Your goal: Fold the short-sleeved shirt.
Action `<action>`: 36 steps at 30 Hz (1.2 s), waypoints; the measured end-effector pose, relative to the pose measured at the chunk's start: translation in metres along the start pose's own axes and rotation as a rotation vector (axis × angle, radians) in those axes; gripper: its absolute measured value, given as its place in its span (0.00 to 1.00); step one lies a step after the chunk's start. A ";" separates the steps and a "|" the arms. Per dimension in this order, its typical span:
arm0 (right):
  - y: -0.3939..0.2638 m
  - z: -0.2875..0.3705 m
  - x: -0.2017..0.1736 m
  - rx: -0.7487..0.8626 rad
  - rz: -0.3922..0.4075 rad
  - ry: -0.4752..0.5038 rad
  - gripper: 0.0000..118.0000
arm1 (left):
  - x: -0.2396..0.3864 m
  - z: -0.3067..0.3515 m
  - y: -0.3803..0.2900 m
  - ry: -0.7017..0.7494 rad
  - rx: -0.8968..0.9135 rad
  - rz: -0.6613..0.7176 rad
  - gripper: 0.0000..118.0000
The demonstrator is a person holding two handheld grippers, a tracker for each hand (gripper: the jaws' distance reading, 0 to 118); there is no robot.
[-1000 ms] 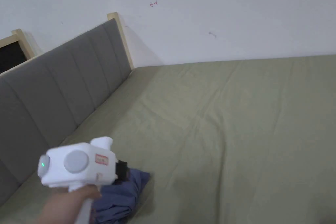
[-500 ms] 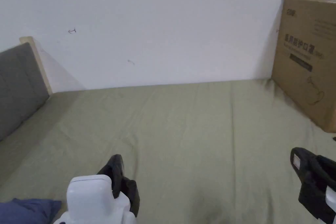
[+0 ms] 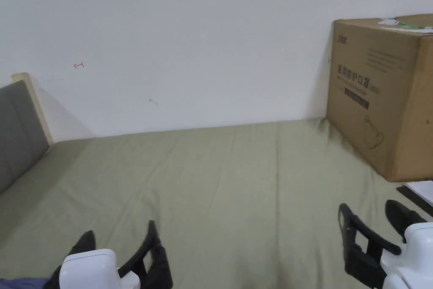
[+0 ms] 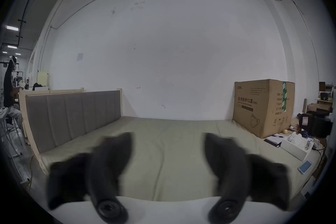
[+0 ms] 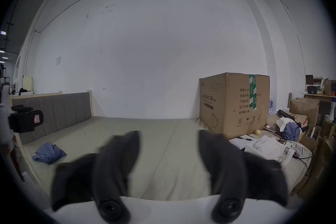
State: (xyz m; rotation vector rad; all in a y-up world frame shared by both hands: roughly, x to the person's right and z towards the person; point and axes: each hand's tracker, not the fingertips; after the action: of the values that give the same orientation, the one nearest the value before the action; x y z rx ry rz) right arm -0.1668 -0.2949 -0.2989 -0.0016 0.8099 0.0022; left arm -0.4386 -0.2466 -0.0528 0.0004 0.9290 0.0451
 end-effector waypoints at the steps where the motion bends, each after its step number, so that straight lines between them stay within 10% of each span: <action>1: 0.000 0.000 -0.001 -0.009 0.004 -0.008 0.74 | 0.001 -0.001 -0.001 0.001 -0.005 0.000 0.83; 3: -0.001 -0.001 -0.003 -0.020 0.006 -0.015 1.00 | 0.004 0.001 -0.002 -0.014 0.006 -0.006 1.00; 36: 0.000 0.001 -0.029 -0.067 0.083 0.020 1.00 | 0.029 -0.019 0.016 0.030 -0.214 -0.110 1.00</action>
State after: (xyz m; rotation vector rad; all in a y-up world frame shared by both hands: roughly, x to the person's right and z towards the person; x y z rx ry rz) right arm -0.1862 -0.2948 -0.2777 -0.0311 0.8289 0.1080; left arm -0.4374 -0.2297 -0.0871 -0.2503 0.9493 0.0420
